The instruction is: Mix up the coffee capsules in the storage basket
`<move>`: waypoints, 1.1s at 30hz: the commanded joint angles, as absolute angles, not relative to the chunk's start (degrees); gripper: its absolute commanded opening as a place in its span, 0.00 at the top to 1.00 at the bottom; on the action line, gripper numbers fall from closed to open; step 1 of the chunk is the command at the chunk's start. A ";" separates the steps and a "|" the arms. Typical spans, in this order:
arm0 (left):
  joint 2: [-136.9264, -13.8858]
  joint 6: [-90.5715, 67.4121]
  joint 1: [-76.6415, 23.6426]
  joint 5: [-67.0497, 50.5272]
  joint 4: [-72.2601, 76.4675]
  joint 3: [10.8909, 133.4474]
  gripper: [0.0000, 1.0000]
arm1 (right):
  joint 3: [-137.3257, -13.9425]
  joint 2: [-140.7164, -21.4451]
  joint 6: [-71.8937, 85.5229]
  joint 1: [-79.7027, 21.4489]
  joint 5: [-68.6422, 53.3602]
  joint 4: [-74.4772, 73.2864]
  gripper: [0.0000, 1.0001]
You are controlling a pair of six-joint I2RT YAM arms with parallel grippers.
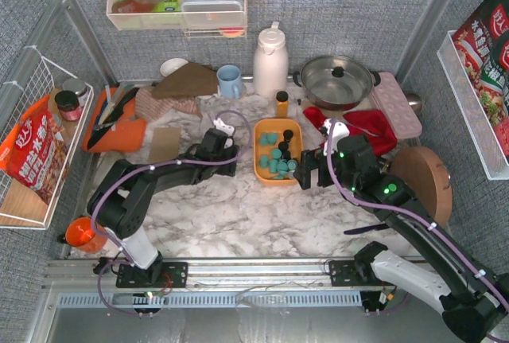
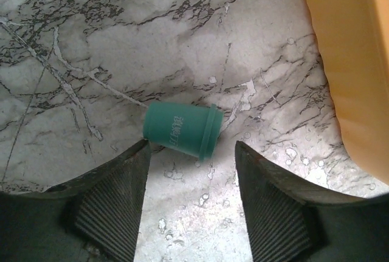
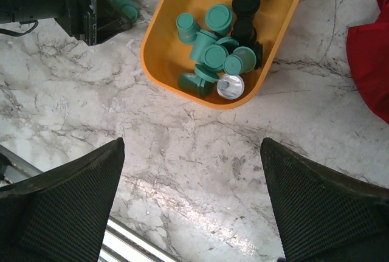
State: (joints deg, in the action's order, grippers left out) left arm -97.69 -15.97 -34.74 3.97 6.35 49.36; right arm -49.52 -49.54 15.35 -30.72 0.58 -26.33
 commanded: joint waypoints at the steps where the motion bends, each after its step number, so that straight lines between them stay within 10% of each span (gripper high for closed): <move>1: -98.25 -15.47 -34.66 5.77 6.62 50.60 0.27 | -50.00 -49.37 15.38 -30.76 -0.55 -25.83 0.01; 10: -96.81 -16.53 -34.55 7.79 3.97 51.99 0.10 | -50.01 -49.55 15.55 -30.76 -2.28 -25.85 0.01; 33: -100.42 -12.54 -33.27 0.96 7.78 51.39 0.27 | -50.09 -50.16 15.47 -30.72 -5.08 -26.93 0.01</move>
State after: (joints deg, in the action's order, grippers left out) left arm -100.64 -13.50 -33.47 2.31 6.24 51.72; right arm -49.65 -50.04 15.35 -30.72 -4.51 -26.79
